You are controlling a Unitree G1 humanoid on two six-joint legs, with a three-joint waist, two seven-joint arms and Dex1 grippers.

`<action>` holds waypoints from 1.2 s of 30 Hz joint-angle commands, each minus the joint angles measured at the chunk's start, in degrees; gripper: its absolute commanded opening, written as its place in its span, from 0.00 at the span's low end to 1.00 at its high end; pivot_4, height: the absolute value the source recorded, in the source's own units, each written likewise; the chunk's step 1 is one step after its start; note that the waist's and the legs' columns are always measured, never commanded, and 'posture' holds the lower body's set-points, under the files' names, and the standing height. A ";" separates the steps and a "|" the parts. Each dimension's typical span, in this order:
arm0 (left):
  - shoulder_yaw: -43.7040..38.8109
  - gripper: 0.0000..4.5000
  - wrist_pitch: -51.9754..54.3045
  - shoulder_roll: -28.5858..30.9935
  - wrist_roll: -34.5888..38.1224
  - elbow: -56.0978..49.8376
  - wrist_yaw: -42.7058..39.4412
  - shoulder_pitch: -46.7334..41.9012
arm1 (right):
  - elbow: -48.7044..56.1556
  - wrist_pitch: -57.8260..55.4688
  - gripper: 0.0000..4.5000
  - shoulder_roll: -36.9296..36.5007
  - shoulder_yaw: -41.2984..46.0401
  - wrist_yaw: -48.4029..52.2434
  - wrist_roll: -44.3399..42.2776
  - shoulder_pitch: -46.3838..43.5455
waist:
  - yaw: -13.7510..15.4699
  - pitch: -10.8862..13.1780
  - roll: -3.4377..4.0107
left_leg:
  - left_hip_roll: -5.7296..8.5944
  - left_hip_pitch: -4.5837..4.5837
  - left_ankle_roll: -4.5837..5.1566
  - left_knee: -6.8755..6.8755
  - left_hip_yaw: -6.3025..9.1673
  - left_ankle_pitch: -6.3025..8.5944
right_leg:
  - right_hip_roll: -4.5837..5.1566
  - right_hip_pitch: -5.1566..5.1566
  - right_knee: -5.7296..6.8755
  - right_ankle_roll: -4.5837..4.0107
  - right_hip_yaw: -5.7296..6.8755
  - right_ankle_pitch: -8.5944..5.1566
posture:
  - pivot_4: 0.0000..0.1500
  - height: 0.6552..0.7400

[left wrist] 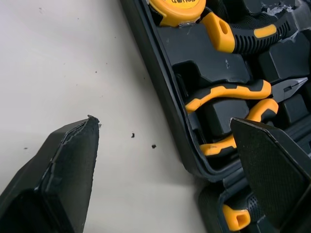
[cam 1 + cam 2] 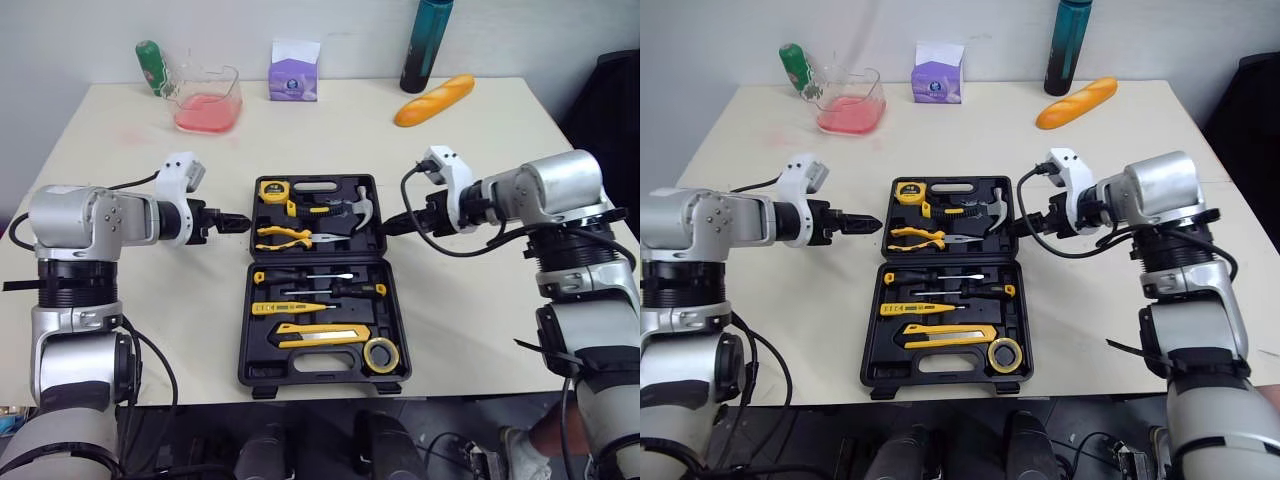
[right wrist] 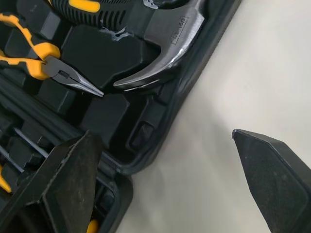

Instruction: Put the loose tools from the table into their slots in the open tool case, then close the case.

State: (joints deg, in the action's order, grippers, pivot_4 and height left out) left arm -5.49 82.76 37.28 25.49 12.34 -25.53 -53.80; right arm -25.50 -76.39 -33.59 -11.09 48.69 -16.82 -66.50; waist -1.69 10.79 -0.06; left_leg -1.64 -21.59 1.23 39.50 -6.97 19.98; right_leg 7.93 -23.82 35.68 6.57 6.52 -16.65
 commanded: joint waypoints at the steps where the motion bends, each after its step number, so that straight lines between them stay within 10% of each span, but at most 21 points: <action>1: 0.27 1.00 -0.48 0.51 -0.75 0.14 -0.18 -1.61 | -0.28 1.88 0.98 0.86 0.95 -2.94 1.28 -1.41 | -0.01 0.00 0.00 | 0.00 -0.01 0.00 0.00 0.00 0.00 | 0.00 -0.01 0.00 0.00 -0.01 0.00 | 1.00 1.00; 32: 2.90 1.00 -9.26 -5.11 -6.49 10.49 1.55 -2.51 | -13.29 5.18 0.98 7.62 4.10 -11.64 2.94 -3.82 | -0.15 0.00 0.00 | -0.06 0.01 -0.08 0.02 -0.08 -0.06 | -0.13 -0.09 0.15 0.00 -0.19 0.00 | 1.00 1.00; 36: 4.31 0.70 -8.37 -5.24 -5.99 9.19 0.12 -1.82 | -13.42 4.42 1.00 7.86 2.43 -11.09 3.39 -3.25 | -0.15 0.00 0.00 | -0.06 0.02 -0.10 0.02 -0.09 -0.07 | -0.14 -0.09 0.17 0.00 -0.20 0.00 | 1.00 1.00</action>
State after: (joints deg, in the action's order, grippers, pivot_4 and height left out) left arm -1.40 74.34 31.44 20.02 23.04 -25.11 -55.45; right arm -39.03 -71.35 -26.05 -8.52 37.37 -13.96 -68.92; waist -1.84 10.79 -0.06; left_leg -1.70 -21.58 1.13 39.53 -7.06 19.91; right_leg 7.79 -23.92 35.84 6.56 6.32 -16.65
